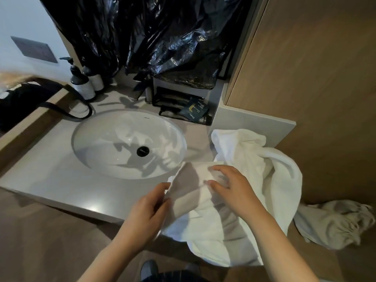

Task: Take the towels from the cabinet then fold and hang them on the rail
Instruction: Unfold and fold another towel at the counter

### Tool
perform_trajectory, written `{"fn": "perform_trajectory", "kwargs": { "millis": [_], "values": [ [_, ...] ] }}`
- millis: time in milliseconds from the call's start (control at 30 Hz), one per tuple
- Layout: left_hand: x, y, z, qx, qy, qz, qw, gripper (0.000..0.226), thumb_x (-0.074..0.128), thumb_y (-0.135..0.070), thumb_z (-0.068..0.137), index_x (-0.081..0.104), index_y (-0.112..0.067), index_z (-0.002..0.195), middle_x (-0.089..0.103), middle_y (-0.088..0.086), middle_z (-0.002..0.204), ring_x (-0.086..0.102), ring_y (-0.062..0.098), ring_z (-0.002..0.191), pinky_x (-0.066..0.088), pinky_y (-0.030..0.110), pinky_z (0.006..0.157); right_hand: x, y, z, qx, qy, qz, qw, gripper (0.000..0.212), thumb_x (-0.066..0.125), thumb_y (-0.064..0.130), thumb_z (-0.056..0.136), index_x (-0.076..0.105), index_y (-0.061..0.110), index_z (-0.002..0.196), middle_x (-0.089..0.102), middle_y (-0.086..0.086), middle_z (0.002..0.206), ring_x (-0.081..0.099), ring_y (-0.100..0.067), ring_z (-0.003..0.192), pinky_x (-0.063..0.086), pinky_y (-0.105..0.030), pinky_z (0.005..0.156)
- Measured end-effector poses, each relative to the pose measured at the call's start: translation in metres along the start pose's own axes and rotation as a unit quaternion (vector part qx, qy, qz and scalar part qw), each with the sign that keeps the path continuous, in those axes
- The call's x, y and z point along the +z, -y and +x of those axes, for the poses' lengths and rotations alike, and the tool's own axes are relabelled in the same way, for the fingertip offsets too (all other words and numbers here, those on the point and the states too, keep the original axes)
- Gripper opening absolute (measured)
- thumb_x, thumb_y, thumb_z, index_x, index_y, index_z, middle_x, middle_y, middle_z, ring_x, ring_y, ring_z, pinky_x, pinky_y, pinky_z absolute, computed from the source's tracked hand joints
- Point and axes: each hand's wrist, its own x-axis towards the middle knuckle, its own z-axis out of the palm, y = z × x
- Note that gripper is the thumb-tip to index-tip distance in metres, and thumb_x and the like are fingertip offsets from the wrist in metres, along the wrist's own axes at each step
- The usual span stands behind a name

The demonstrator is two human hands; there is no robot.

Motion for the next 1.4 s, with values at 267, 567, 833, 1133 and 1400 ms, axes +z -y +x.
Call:
{"fn": "perform_trajectory", "kwargs": {
  "millis": [267,567,833,1133,1400],
  "values": [
    [0.006,0.008,0.013,-0.024,-0.009,0.025,0.999,0.019,0.050,-0.019,0.097,0.059,-0.035,0.094,0.062,-0.008,0.071,0.058,0.009,0.067,0.045,0.023,0.060,0.007,-0.037,-0.017,0.046,0.105,-0.049,0.992,0.055,0.072,0.035,0.087,0.052,0.026,0.137,0.039,0.015,0.138,0.046,0.001,0.118,0.032,-0.006,0.094],
    [0.003,-0.011,0.023,-0.042,0.008,-0.047,0.998,0.022,0.060,-0.030,0.093,0.062,-0.008,0.090,0.065,0.011,0.075,0.059,0.019,0.060,0.049,0.033,0.057,0.007,-0.026,-0.011,-0.070,-0.016,-0.052,0.996,0.005,0.065,0.012,0.090,0.064,0.013,0.086,0.058,0.003,0.089,0.056,-0.012,0.077,0.049,-0.032,0.076],
    [-0.010,-0.046,0.033,0.027,-0.099,-0.097,0.990,0.028,0.059,-0.033,0.094,0.057,-0.006,0.090,0.059,0.019,0.080,0.058,0.038,0.073,0.051,0.047,0.065,-0.023,0.054,-0.010,-0.147,-0.204,0.170,0.953,0.006,0.064,0.017,0.089,0.066,0.022,0.086,0.065,0.014,0.085,0.060,-0.008,0.083,0.047,-0.014,0.073],
    [-0.026,-0.037,0.042,-0.108,-0.028,-0.147,0.983,0.029,0.076,-0.036,0.081,0.067,-0.024,0.106,0.069,0.019,0.087,0.068,0.030,0.080,0.054,0.046,0.078,-0.035,0.030,-0.031,0.000,0.097,0.066,0.993,0.004,0.080,0.018,0.079,0.077,0.020,0.080,0.070,0.001,0.075,0.066,-0.016,0.076,0.056,-0.029,0.080],
    [-0.025,-0.033,0.030,-0.055,0.010,-0.110,0.992,0.017,0.051,-0.016,0.099,0.065,-0.010,0.090,0.068,0.015,0.087,0.063,0.037,0.088,0.050,0.052,0.082,-0.024,0.024,-0.022,-0.012,0.045,0.074,0.996,0.043,0.081,0.042,0.076,0.065,0.042,0.116,0.063,0.026,0.112,0.058,0.007,0.104,0.046,-0.010,0.087]
  ]
}}
